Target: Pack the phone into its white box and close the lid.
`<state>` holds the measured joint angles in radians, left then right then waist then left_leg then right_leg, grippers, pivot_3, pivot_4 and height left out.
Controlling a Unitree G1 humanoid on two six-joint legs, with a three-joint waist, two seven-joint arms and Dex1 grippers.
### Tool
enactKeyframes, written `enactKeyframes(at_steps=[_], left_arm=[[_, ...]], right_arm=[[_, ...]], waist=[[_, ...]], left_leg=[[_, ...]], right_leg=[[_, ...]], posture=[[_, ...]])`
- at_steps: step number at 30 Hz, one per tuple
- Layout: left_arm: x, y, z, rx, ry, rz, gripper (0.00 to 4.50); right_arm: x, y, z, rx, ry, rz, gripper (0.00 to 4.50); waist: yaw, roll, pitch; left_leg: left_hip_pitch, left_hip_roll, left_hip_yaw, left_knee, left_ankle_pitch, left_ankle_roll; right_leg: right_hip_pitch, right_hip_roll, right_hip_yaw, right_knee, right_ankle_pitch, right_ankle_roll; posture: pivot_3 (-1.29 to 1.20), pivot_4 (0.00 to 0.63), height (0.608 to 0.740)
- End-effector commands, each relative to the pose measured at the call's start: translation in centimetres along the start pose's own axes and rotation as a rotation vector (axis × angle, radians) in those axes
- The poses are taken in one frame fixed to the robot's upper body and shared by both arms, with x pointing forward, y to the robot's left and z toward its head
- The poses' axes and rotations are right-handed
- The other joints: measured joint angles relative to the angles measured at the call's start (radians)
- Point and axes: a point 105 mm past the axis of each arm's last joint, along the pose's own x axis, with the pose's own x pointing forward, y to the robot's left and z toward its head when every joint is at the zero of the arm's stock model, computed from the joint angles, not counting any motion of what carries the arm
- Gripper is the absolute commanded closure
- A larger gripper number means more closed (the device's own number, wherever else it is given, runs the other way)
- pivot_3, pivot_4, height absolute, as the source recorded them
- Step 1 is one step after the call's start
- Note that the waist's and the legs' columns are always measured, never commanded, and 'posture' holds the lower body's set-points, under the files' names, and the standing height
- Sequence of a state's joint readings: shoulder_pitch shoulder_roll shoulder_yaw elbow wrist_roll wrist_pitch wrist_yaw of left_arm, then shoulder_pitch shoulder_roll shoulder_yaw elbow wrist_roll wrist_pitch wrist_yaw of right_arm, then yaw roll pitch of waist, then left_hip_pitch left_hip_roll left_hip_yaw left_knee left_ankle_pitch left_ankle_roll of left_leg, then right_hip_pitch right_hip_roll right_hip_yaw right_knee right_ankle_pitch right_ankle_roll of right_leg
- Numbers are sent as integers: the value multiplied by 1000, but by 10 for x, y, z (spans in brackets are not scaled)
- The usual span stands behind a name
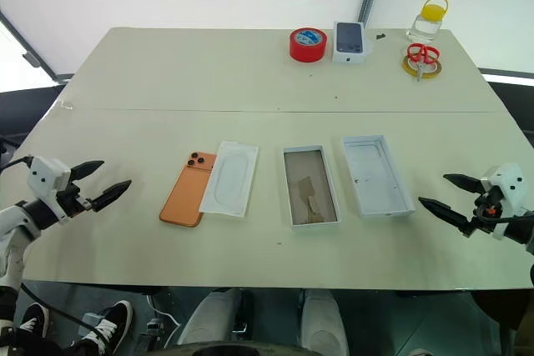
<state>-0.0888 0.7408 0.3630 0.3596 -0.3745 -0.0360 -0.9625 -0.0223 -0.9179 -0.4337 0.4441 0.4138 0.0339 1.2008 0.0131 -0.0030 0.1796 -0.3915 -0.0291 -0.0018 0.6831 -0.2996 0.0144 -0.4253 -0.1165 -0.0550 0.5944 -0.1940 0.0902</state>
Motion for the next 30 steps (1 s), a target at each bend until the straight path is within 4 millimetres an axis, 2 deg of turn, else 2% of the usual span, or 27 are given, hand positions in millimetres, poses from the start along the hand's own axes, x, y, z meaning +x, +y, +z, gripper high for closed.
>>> enactKeyframes(at_steps=[1, 14, 19, 26, 30], left_arm=[[0, 0, 6, 37, -8, -18, 0], [12, -9, 9, 65, -10, -35, 0], [19, -21, 12, 36, 14, -70, 0], [37, -39, 44, 62, -53, -135, 0], [51, -50, 50, 28, -43, -184, 0]], right_arm=[[2, -2, 10, -31, -39, -12, 22], [11, 0, 24, -78, -75, -21, 22], [17, 2, 31, -91, -88, -4, 22], [38, 20, 69, -151, -189, 79, 22], [59, 45, 90, -195, -241, 158, 22]], waist=[[0, 0, 0], [0, 0, 0], [0, 0, 0], [-1, 0, 0], [0, 0, 0]], left_leg=[[0, 0, 0, 0, 0, 0], [0, 0, 0, 0, 0, 0], [0, 0, 0, 0, 0, 0], [0, 0, 0, 0, 0, 0], [0, 1, 0, 0, 0, 0]], right_leg=[[0, 0, 0, 0, 0, 0], [0, 0, 0, 0, 0, 0], [0, 0, 0, 0, 0, 0], [0, 0, 0, 0, 1, 1], [0, 3, 0, 0, 1, 2]], posture=[[0, 150, 740], [0, 150, 740], [0, 150, 740], [0, 150, 740], [0, 150, 740]])
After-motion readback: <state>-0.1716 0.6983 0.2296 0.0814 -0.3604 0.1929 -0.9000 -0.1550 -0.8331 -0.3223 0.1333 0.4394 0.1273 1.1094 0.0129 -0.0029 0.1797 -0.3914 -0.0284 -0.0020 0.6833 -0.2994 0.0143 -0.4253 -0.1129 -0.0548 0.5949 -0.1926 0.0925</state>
